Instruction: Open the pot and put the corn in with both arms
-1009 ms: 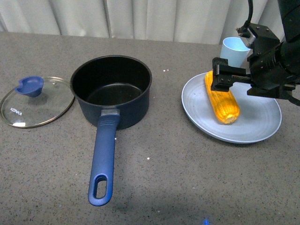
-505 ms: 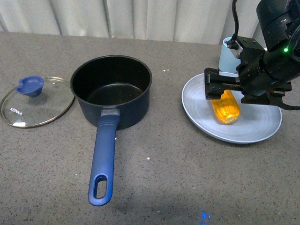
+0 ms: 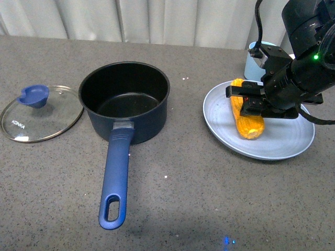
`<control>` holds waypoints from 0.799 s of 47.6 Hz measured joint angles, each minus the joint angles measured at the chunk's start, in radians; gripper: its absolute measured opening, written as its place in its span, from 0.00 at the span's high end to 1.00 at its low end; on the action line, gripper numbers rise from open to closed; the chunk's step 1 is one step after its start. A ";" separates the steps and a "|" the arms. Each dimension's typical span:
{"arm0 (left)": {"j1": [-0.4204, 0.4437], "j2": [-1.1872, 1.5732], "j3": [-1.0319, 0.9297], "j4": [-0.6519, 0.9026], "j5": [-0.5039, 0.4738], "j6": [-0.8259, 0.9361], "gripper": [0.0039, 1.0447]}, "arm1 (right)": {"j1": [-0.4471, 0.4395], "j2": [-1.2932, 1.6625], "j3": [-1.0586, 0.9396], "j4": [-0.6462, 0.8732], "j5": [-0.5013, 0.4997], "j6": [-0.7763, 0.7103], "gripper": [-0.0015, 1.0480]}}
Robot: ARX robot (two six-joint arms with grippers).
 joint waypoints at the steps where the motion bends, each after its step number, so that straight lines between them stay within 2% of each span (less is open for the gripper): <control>1: 0.000 0.000 0.000 0.000 0.000 0.000 0.06 | 0.000 0.000 0.000 0.000 -0.003 -0.001 0.74; 12: 0.000 0.000 0.000 0.000 0.000 0.000 0.06 | -0.006 -0.023 -0.027 0.016 -0.039 0.002 0.82; 22: 0.000 0.000 0.000 0.000 0.000 0.000 0.06 | -0.002 -0.185 -0.092 0.039 -0.227 0.072 0.88; 28: 0.000 0.000 0.000 0.000 0.000 0.000 0.06 | 0.054 -0.270 -0.056 0.042 -0.363 0.128 0.89; 38: 0.000 0.000 0.000 0.000 0.000 0.000 0.06 | 0.177 -0.187 0.087 0.045 -0.413 0.212 0.89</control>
